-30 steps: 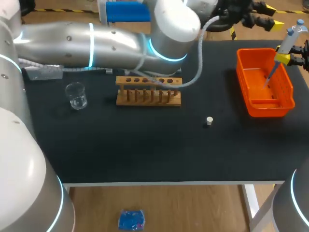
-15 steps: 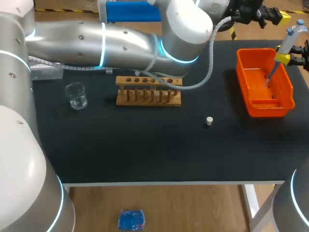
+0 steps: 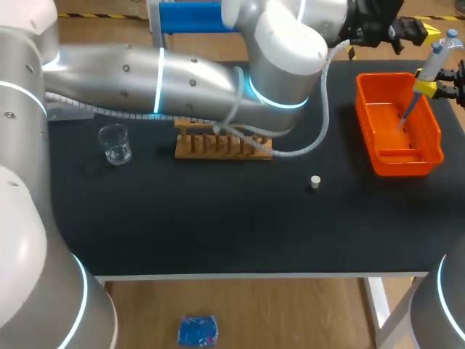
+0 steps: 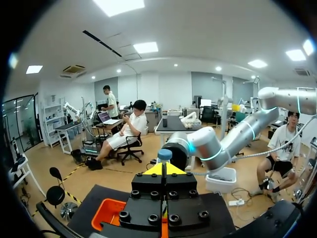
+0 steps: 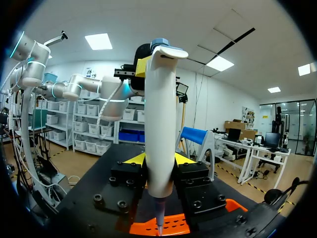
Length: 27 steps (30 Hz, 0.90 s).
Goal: Invert the test tube, pick up the pipette, mount the tip to pipette, aspirate from beaker and dispense into the tube, eject the tip, return the pipette, and cap with the stopper.
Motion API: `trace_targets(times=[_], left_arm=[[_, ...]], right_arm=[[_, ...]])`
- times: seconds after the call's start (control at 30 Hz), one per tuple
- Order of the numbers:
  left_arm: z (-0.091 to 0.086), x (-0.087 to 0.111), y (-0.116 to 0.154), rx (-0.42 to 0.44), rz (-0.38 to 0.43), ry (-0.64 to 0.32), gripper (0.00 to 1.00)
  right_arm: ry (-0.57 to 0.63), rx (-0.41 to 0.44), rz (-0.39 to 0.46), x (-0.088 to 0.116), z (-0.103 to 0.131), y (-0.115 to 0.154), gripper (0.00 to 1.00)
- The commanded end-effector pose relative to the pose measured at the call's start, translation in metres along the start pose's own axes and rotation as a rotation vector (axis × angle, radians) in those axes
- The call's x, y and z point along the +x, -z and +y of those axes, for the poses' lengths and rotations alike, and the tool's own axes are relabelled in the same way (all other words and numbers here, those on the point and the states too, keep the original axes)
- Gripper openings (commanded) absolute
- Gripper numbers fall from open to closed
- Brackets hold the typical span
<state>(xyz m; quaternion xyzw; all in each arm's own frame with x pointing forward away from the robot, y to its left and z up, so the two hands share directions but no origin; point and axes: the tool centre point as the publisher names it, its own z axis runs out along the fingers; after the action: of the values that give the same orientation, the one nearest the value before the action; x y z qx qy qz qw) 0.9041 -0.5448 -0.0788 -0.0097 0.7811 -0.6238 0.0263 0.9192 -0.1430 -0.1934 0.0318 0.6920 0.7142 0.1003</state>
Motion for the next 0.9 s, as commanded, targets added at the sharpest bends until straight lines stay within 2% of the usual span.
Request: trace_targets(times=[0.03,0.47,0.9], left_arm=[[0.0044,0.0003,-0.0047,0.108,0.005,-0.006,0.0],[0.0065,-0.0085,-0.0088,0.123,0.034,-0.032,0.0],[0.0073,-0.006,-0.0132,0.132,0.059,-0.05,0.0]], right_arm=[[0.001,0.0,0.003,-0.0008,-0.0001,0.0005,0.0],[0.001,0.0,0.003,-0.0008,-0.0001,0.0005,0.0],[0.001,0.0,0.003,-0.0008,-0.0001,0.0005,0.0]])
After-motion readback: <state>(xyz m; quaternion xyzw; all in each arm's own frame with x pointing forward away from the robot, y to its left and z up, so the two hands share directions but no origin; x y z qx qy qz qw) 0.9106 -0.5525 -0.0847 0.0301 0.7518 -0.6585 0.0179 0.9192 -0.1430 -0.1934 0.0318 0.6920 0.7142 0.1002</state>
